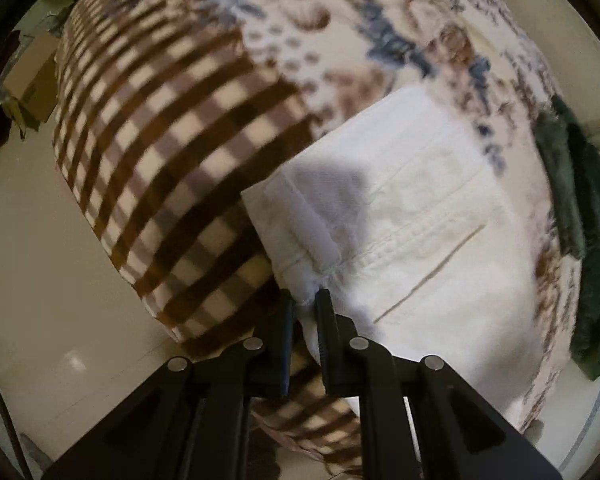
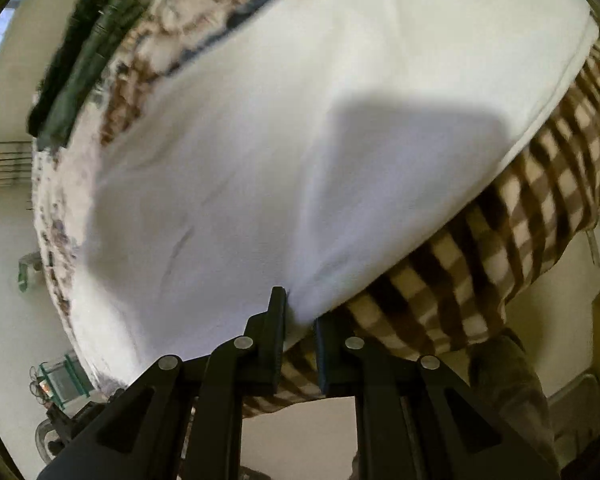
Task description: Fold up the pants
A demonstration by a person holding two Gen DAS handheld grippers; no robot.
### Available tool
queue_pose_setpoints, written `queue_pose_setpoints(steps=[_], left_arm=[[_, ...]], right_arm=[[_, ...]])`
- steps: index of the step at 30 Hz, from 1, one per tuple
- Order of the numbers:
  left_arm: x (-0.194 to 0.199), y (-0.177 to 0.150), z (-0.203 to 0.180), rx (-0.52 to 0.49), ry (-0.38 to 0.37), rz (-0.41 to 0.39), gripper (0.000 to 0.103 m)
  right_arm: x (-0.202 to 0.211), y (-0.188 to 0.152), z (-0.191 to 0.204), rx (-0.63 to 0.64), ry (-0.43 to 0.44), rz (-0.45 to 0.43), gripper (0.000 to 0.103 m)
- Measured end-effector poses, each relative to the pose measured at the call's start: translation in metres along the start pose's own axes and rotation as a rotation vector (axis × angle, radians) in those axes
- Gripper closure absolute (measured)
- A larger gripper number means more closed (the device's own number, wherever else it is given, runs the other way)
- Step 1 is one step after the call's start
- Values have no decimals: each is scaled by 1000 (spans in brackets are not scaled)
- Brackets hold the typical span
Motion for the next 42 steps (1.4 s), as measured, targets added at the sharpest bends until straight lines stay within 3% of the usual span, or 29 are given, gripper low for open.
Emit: queue_pose_setpoints(steps=[4,5,6,8,11,14,17,20,23,26,28,29,33,36,38,40,42], left_arm=[[13,-1,-20,-85,48,-4,90],[20,-1,-30,-125,67,-20,87],[30,-4,-41,-186,94,-51,84],[48,-15,-69,-315,125,-106,55],[74,-47,-126,-492,129,-201,24],[78,-92,-185,-613,83,-234,9],[49,-141,-246,-677,36,-138,9],[19,-194,-297,-741,30,-66,9],[-11,-248,-346,-828,41,-19,9],[-20,-280,-368,-874,52,-3,9],[-22,-292,-380,-903,62,-15,9],[-22,-296,-384,-910,62,-19,9],[-19,-302,-385,-903,81,-12,9],[-17,-301,-380,-904,103,-14,9],[-18,-304,-376,-909,118,-21,9],[-19,-303,-368,-903,140,-16,9],[-14,-295,-358,-884,136,-19,9]], right_arm=[[-15,11,-8,-12,35,84,85],[-13,13,-9,-11,54,98,80],[-9,16,-11,-6,71,107,64],[8,24,-22,-9,116,93,43],[47,47,-55,-49,136,24,41],[96,88,-119,-152,83,-121,41],[137,142,-199,-266,7,-279,41],[152,193,-268,-344,-42,-362,41],[146,236,-312,-370,-61,-363,41],[126,270,-341,-401,3,-331,42],[116,283,-352,-406,39,-321,64],[114,284,-352,-394,41,-321,91],[136,268,-331,-347,7,-402,93],[150,252,-336,-371,-17,-405,93],[136,249,-340,-328,-89,-330,93],[111,251,-345,-322,-74,-221,91],[112,258,-343,-314,-67,-176,88]])
Point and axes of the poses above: each gripper's, at about its wrist camera, not at the fingertips, and x roughly against the way its jaws point, z to its left, y to its top, the point moved 2 cm from there along -x, roughly the way its jaws point, and after that the axes turned 9 degrees about -z, right-handed, at the moved point
